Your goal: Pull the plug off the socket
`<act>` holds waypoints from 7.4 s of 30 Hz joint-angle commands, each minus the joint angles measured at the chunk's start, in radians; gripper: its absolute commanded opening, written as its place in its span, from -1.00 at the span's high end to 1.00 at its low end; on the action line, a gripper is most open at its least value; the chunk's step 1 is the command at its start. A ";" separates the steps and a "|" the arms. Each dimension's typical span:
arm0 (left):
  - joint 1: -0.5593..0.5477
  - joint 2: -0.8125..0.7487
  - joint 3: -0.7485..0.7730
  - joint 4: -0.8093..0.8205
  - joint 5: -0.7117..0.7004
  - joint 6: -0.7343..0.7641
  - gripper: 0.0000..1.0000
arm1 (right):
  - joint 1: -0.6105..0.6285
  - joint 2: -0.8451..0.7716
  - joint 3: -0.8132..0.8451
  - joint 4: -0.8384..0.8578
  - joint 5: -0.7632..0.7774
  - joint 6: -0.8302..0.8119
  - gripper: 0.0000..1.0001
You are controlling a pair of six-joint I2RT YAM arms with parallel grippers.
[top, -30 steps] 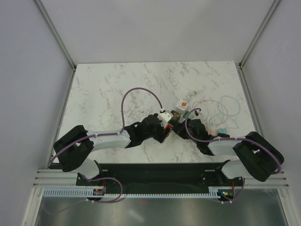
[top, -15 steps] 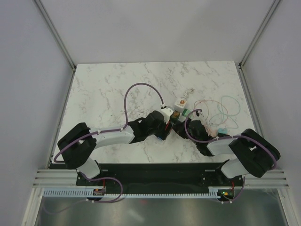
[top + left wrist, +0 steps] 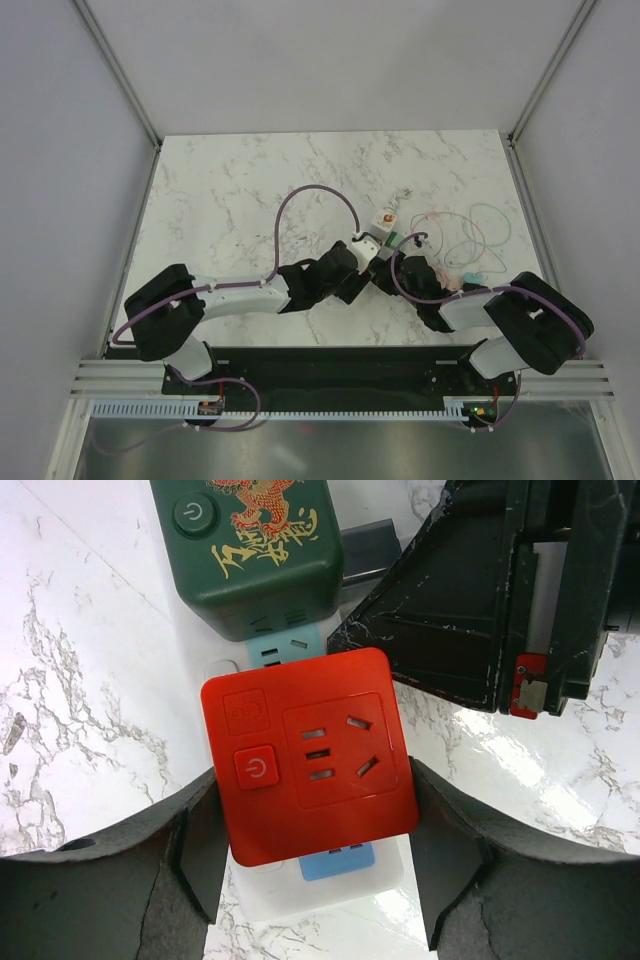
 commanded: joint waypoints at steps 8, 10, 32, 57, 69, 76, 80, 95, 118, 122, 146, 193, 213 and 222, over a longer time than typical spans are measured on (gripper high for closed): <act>0.065 -0.097 0.023 0.207 0.427 -0.216 0.95 | -0.003 0.040 -0.014 -0.233 0.042 -0.058 0.60; 0.094 -0.098 0.006 0.239 0.473 -0.276 0.96 | -0.003 0.025 -0.011 -0.252 0.047 -0.061 0.60; -0.051 -0.175 0.038 0.098 0.118 -0.017 0.96 | -0.003 -0.046 0.014 -0.324 0.043 -0.088 0.52; 0.581 -0.346 0.216 -0.713 0.209 -0.194 0.96 | -0.002 -0.241 0.035 -0.506 -0.015 -0.227 0.35; 0.970 0.032 0.482 -0.820 0.312 0.052 0.95 | 0.027 -0.252 0.150 -0.559 -0.099 -0.307 0.14; 1.009 0.230 0.645 -0.902 0.318 0.109 0.95 | 0.029 -0.304 0.117 -0.571 -0.075 -0.304 0.10; 1.014 0.280 0.659 -0.911 0.304 0.110 0.95 | 0.030 -0.383 0.088 -0.577 -0.055 -0.286 0.07; 1.037 0.363 0.662 -0.917 0.260 0.096 -0.28 | 0.030 -0.433 0.098 -0.661 -0.012 -0.307 -0.09; 0.726 -0.321 0.328 -0.568 0.244 -0.074 -0.99 | 0.027 -0.473 0.135 -0.799 0.112 -0.249 -0.19; 0.560 -0.373 0.216 -0.423 0.260 -0.085 -0.97 | 0.026 -0.509 0.156 -0.876 0.191 -0.216 -0.29; 0.108 0.110 0.407 -0.210 0.040 -0.103 -0.90 | -0.316 -0.387 0.290 -0.772 -0.216 -0.390 -0.12; 0.074 0.346 0.556 -0.282 0.088 -0.189 -0.63 | -0.379 -0.115 0.247 -0.465 -0.332 -0.338 0.16; 0.072 0.374 0.578 -0.290 0.090 -0.167 0.42 | -0.378 -0.017 0.261 -0.401 -0.352 -0.315 0.17; 0.072 0.362 0.567 -0.268 0.129 -0.151 0.96 | -0.378 0.038 0.232 -0.327 -0.355 -0.293 0.20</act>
